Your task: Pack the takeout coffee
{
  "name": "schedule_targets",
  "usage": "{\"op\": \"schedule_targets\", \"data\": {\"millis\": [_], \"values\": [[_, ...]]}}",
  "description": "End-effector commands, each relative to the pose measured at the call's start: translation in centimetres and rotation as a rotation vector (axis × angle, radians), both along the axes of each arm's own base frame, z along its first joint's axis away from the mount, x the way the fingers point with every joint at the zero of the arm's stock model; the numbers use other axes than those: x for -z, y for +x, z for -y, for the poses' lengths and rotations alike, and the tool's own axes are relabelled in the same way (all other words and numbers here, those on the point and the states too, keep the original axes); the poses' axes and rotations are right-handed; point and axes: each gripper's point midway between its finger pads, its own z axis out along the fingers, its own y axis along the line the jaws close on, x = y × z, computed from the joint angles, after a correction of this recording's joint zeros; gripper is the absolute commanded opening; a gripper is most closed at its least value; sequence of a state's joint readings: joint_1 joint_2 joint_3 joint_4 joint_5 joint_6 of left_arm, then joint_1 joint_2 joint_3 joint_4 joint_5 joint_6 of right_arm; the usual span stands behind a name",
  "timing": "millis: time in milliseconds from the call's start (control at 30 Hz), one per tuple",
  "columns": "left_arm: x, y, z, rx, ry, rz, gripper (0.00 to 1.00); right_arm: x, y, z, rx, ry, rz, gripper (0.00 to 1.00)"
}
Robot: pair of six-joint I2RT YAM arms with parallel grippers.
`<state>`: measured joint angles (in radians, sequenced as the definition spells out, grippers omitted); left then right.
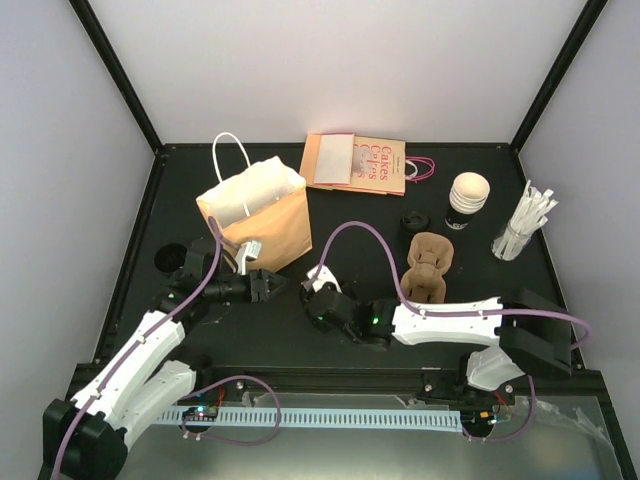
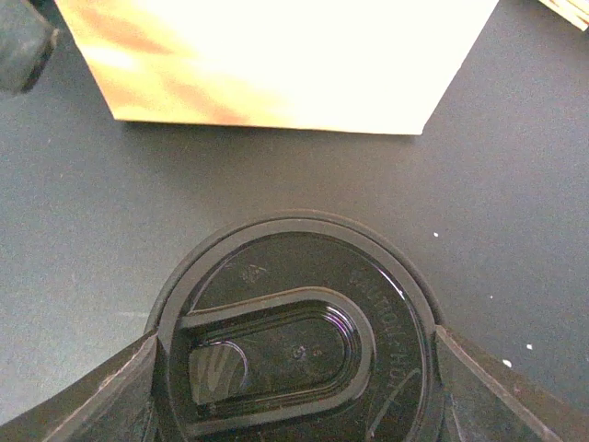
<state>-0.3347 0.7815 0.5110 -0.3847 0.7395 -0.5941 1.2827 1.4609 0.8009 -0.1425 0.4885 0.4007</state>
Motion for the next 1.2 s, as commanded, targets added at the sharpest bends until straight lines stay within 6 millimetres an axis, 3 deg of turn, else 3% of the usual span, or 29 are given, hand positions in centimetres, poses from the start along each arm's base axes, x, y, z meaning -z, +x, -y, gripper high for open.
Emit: {"op": "schedule_targets", "data": {"millis": [0,400,733,1167], "values": [[0.2,0.1,0.0,0.015,0.008,0.001,0.44,2.8,0.5,1.3,0.033,-0.082,0.020,0.67],[1.0,-0.1,0.5,0.053,-0.008,-0.027,0.47,3.8,-1.1,3.4,0.039,-0.101,-0.079,0.93],[1.1,-0.3,0.4,0.054,-0.002,-0.026,0.48,1.1,-1.4,2.7,0.019,-0.094,-0.105,1.00],[1.3,-0.4,0.3,0.052,0.004,-0.034,0.50,-1.2,-1.8,2.0,-0.017,-0.125,-0.138,1.00]]}}
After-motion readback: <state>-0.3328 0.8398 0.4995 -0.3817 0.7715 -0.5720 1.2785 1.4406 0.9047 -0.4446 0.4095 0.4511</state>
